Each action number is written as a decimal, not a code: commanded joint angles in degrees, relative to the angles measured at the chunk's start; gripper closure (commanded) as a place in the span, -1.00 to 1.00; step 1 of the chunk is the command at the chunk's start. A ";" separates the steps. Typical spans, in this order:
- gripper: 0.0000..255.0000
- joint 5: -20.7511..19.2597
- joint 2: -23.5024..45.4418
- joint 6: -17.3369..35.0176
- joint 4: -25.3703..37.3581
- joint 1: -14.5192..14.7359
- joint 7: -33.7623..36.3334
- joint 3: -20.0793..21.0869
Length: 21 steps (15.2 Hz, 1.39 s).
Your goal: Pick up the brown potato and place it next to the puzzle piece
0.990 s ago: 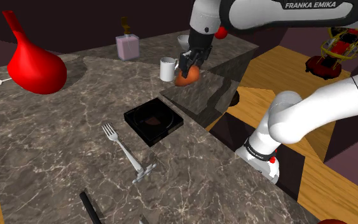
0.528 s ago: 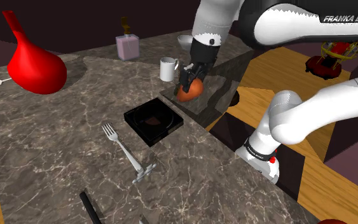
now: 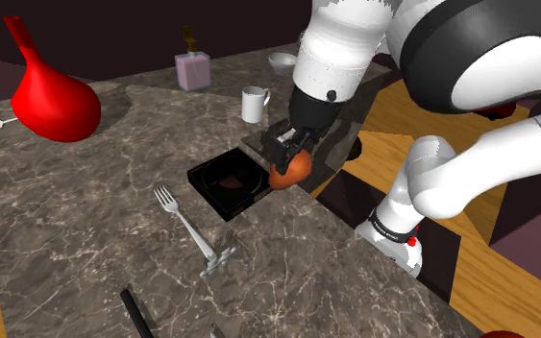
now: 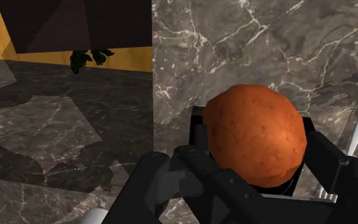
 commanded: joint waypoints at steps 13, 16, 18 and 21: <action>1.00 2.70 0.51 9.59 -8.88 1.30 2.60 4.39; 1.00 3.12 0.92 11.97 -10.85 1.40 2.80 5.14; 1.00 3.39 1.28 13.59 -12.11 1.45 2.94 5.67; 1.00 3.75 1.97 16.08 -13.92 1.52 3.21 6.48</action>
